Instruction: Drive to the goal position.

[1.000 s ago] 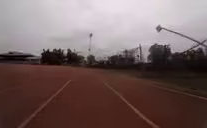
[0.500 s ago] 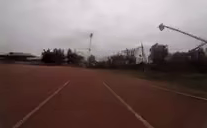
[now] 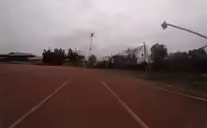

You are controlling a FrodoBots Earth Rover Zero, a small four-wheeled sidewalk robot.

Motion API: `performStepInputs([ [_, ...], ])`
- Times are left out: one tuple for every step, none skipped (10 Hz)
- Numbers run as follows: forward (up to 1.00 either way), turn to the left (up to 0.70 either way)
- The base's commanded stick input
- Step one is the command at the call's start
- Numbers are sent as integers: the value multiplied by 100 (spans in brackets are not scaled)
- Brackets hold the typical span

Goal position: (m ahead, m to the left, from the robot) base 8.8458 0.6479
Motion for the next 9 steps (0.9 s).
performStepInputs([
  [70,0],
  [70,0],
  [70,0],
  [70,0],
  [70,0],
  [70,0],
  [70,0],
  [70,0],
  [70,0],
])
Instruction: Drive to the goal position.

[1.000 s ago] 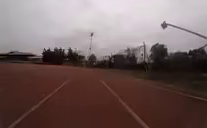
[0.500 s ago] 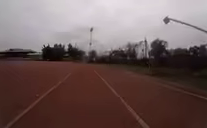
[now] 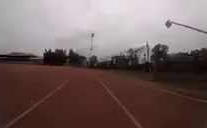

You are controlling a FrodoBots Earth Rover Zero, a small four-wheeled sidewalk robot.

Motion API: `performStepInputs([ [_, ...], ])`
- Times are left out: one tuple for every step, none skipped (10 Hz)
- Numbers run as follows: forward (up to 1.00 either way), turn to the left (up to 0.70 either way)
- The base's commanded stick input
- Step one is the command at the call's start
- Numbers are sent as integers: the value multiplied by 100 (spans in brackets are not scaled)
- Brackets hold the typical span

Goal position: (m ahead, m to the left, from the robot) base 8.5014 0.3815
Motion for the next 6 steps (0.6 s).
performStepInputs([
  [70,0],
  [70,0],
  [70,0],
  [70,0],
  [70,0],
  [70,0],
])
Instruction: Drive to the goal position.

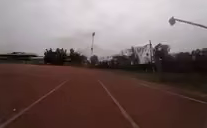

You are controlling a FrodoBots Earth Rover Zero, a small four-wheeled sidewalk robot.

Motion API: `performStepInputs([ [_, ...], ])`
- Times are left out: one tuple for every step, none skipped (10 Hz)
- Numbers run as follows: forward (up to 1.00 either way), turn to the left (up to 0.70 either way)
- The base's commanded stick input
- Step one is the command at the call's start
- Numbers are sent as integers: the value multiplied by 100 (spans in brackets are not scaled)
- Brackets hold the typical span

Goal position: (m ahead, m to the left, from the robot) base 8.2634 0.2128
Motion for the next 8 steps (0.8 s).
performStepInputs([
  [70,0],
  [70,0],
  [70,0],
  [70,0],
  [70,0],
  [70,0],
  [70,0],
  [70,0],
])
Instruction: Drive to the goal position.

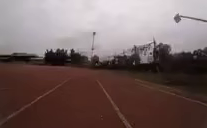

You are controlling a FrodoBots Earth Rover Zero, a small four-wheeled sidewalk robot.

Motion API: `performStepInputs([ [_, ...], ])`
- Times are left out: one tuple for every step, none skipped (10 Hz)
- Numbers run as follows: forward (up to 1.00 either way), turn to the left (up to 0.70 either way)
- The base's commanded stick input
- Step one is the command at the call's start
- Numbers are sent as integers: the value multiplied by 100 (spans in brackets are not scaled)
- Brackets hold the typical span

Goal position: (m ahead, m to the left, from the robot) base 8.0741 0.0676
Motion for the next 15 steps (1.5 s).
performStepInputs([
  [70,0],
  [70,0],
  [70,0],
  [70,0],
  [70,0],
  [70,0],
  [70,0],
  [70,0],
  [70,0],
  [70,0],
  [70,0],
  [70,0],
  [70,0],
  [70,0],
  [70,0],
])
